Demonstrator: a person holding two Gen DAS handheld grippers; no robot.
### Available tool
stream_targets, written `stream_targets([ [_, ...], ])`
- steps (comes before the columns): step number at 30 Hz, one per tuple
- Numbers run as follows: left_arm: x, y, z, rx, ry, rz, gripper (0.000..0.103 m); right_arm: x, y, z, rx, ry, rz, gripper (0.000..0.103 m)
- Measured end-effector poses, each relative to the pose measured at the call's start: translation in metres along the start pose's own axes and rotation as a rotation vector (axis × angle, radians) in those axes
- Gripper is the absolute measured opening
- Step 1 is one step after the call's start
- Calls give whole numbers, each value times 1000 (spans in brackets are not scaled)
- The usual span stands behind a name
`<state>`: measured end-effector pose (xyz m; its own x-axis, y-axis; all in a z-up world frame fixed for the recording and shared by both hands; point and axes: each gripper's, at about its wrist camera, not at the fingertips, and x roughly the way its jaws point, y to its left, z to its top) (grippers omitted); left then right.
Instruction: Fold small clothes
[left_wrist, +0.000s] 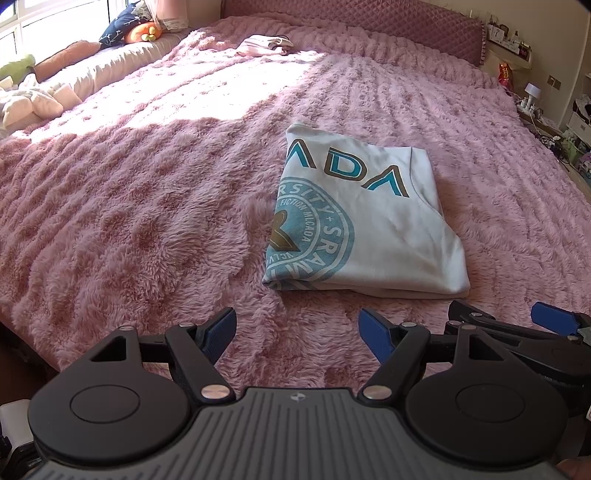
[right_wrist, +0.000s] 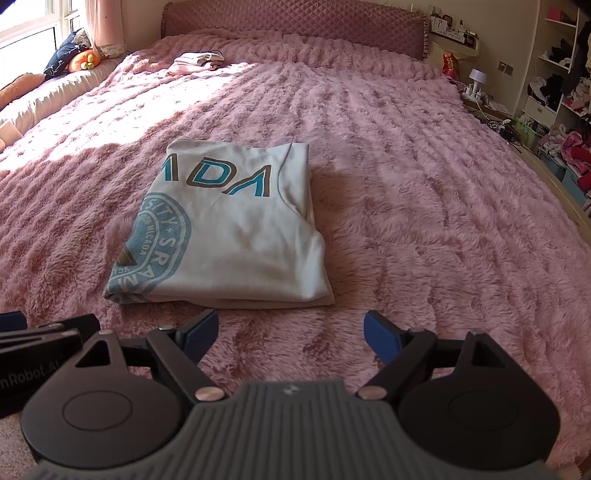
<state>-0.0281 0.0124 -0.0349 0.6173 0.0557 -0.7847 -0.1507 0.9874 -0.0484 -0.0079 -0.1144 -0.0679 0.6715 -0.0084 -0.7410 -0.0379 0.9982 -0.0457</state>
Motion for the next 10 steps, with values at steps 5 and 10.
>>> stream_targets([
  [5,0,-1,0,-2,9,-6,88,1,-1,0,2,2,0,82],
  [10,0,-1,2,-6,16,-18,88,1,-2,1,5,4,-3,82],
])
